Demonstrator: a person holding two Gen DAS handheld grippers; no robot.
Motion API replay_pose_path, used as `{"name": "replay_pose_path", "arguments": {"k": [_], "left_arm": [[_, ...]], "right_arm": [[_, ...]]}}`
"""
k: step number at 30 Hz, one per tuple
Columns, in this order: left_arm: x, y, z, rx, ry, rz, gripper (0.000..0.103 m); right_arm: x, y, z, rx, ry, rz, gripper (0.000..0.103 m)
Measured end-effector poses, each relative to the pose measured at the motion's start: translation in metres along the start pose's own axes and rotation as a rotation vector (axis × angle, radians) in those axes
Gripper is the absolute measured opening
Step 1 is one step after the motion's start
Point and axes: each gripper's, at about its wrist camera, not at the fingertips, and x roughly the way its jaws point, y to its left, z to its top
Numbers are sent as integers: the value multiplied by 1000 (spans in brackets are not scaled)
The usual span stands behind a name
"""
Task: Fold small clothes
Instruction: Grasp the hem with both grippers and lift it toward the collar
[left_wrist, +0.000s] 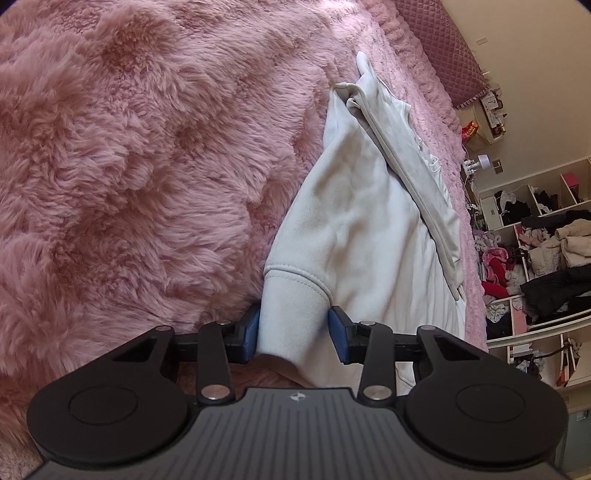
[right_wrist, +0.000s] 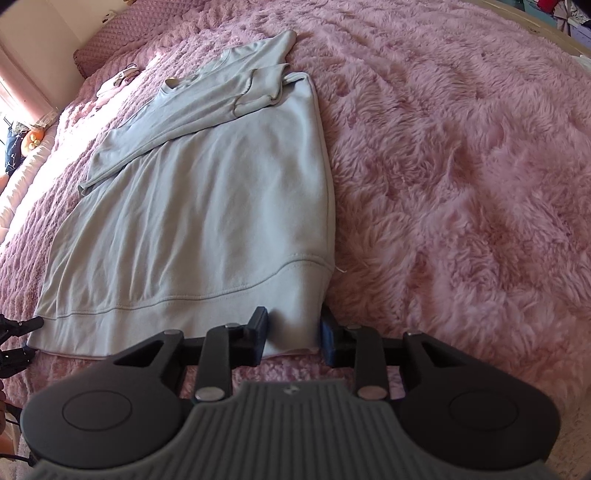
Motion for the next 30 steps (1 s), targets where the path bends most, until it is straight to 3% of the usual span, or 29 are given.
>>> {"name": "replay_pose_path", "arguments": {"k": [2,4,6,12,20,30], "left_arm": [[-2,1,-1,-3,-11,-14,39],[-6,-3,-2,21,-42,-39,15],[-10,-11,-3,38,-61,-73,10],[-15,-39,15,73,-82,-192,9],[0,-78,73,138,-134,-256,9],[52,-126,165,217,-234,-289,9]], "right_arm": [[-1,-2,0,9,-9,17,9],[-5,-1,0,18,-21,36,7],[-11,0,2,23,-53,63,5],[-30,6,28,69,-186,149,4],[-24,27,90,0,-331,122,3],[14,44,205,24,-461,51,2]]}}
